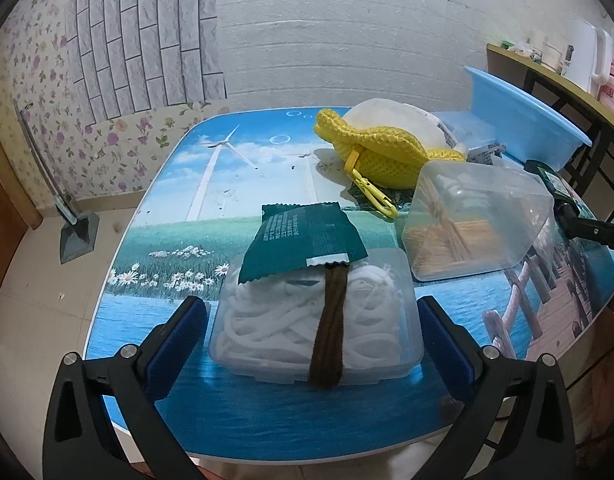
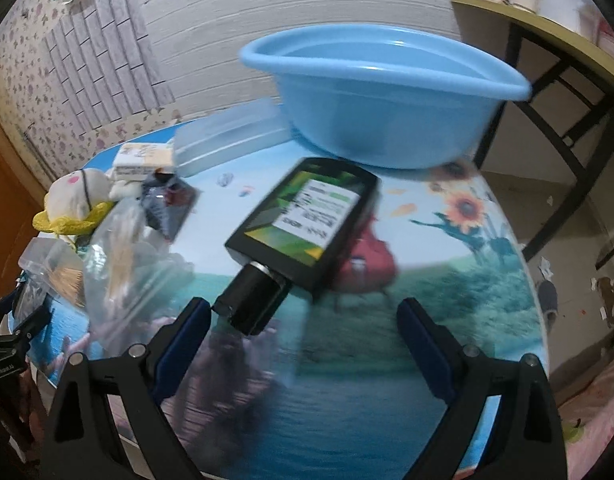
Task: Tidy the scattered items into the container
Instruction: 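Grasp the black boxed men's product with the right tool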
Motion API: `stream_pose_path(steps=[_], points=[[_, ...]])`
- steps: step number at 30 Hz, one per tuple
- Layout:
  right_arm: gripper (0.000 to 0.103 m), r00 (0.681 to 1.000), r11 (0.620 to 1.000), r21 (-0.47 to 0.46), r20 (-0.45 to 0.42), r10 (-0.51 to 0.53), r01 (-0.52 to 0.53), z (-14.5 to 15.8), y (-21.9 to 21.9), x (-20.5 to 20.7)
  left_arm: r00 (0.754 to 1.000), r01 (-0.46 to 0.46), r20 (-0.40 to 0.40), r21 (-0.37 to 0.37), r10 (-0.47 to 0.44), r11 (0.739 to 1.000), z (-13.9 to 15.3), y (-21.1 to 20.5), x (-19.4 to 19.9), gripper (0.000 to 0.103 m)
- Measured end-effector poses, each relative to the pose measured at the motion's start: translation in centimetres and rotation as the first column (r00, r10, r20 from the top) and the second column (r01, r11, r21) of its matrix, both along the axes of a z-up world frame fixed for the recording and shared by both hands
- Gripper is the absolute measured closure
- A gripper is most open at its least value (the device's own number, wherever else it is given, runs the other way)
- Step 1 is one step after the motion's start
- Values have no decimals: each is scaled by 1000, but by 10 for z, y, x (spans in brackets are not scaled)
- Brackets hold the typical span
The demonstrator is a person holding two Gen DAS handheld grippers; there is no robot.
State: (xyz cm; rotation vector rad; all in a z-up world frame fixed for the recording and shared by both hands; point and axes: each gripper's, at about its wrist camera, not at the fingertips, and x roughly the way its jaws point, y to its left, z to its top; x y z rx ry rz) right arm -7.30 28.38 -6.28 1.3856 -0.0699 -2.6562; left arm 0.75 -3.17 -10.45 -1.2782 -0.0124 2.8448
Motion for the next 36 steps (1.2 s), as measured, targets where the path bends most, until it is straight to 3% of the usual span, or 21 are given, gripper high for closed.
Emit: stream_pose_path(steps=[7,12,15,19,29,34,36], points=[[7,997,997,24,-10,-76,76,0,29,6,1000,5,-18,4,-5,1000,0,2,3,0],[7,997,999,16,-67,-31,32,7,26,8,999,26,-27,7,-26,1000,0,4,4,1],[7,996,999,20,-85,-28,30,9,20,4,999,36,-32,5,-35,999,1,6,4,6],[7,996,999,21,-77,-34,36,6,11,-15,998,33,-48,6,-32,999,3,4,5,21],[0,999,997,76,-44,-14,18,-8,-5,-44,998,36,-49,7,-36,999,4,5,6,21],[1,1000,997,74,-21,-12,13,-8,-4,-48,998,43,-50,14,-42,999,6,6,8,21],[5,1000,997,80,-20,-14,16,-8,-4,-49,998,42,-51,19,-41,999,7,6,9,21]])
